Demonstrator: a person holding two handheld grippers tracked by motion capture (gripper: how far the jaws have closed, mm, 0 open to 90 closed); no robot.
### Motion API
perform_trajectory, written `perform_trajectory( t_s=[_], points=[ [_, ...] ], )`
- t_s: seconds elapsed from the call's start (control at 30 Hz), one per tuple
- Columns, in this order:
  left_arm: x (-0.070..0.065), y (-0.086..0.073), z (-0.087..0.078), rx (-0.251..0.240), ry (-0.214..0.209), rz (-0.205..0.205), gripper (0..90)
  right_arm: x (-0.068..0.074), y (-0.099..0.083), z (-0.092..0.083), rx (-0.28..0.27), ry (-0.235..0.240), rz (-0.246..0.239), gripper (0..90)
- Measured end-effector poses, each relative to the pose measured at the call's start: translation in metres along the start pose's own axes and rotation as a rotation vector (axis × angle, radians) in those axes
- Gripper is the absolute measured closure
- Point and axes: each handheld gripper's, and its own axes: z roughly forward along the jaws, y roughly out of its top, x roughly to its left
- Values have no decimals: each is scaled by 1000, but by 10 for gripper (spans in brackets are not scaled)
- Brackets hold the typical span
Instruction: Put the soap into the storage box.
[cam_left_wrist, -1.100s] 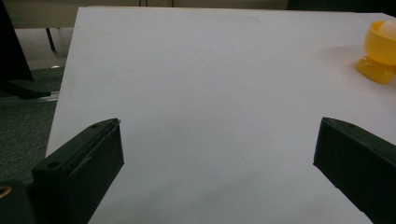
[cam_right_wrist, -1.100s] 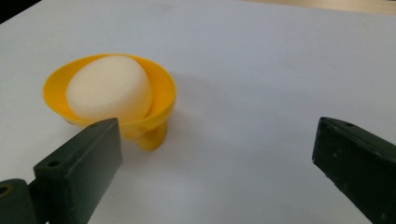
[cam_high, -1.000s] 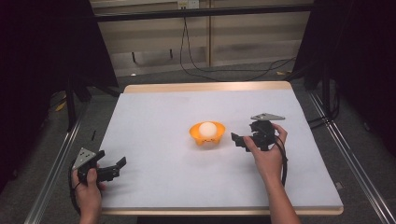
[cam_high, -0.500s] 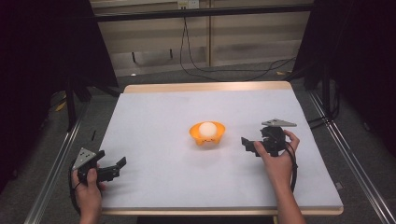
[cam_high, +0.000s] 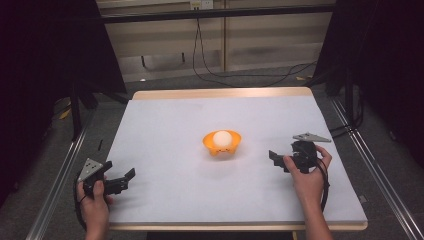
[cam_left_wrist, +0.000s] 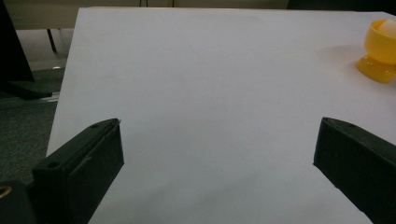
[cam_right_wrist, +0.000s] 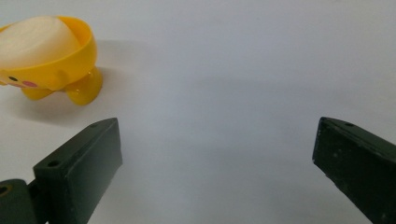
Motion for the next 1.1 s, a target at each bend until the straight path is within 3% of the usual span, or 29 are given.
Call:
perform_trajectory(
  t_s=[1.1],
  points=[
    [0,-1,-1,-14,4,0,9,-59,-39,-41,-41,-77,73,15]
  ],
)
